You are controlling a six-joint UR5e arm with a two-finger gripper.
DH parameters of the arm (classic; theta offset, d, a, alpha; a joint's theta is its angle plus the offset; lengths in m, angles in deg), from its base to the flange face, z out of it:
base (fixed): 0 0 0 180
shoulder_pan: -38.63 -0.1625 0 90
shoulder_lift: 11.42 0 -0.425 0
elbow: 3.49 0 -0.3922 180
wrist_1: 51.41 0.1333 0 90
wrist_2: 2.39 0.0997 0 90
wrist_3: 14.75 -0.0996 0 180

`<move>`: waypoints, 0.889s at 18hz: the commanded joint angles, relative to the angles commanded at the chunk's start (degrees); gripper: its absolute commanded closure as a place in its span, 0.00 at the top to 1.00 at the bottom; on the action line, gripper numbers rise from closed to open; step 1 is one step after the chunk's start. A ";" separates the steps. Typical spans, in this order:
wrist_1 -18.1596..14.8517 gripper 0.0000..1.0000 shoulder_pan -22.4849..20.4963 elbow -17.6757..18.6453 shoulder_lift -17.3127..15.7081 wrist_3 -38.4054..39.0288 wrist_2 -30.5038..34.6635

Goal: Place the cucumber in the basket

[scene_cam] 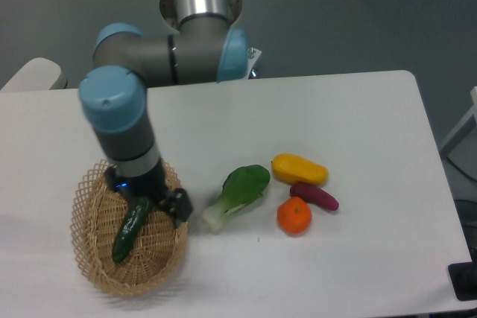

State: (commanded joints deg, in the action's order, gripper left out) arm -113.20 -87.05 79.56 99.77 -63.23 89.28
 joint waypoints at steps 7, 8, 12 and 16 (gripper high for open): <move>-0.35 1.00 -6.33 0.09 -1.23 -21.53 0.18; -1.57 1.00 -7.47 -0.09 -1.49 -24.96 0.26; -3.43 1.00 -10.29 -0.53 -2.46 -34.55 0.26; -4.92 1.00 -11.52 -1.05 -2.55 -43.88 0.62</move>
State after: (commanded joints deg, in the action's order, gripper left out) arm -118.12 -98.57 78.51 97.22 -107.11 89.89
